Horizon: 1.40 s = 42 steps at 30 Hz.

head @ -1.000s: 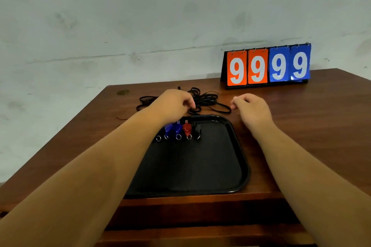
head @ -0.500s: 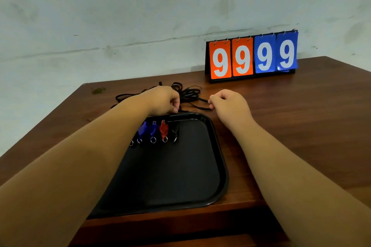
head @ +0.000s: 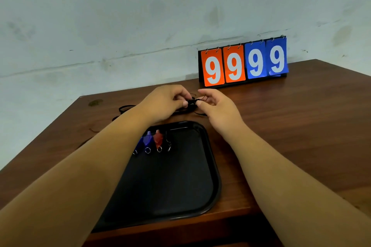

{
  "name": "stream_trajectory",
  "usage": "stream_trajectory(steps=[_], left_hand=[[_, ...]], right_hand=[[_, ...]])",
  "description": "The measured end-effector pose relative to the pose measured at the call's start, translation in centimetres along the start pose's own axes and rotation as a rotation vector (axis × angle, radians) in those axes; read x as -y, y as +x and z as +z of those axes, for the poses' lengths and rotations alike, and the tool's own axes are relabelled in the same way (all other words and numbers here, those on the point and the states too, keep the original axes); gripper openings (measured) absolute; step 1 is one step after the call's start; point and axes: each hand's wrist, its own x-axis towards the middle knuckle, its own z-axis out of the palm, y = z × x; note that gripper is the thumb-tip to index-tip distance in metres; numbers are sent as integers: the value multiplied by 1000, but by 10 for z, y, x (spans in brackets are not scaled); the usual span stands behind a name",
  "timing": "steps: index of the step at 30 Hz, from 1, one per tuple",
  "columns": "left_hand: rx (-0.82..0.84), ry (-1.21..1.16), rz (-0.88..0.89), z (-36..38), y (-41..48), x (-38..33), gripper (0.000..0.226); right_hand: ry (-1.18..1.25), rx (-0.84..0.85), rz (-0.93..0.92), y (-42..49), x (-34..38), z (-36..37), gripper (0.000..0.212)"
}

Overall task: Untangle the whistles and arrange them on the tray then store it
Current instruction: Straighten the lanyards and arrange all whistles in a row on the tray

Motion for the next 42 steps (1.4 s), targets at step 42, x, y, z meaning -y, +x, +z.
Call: stream_trajectory(steps=[42], left_hand=[[-301, -317, -17, -107, -70, -106, 9]], right_hand=[[52, 48, -76, -46, 116, 7, 44]])
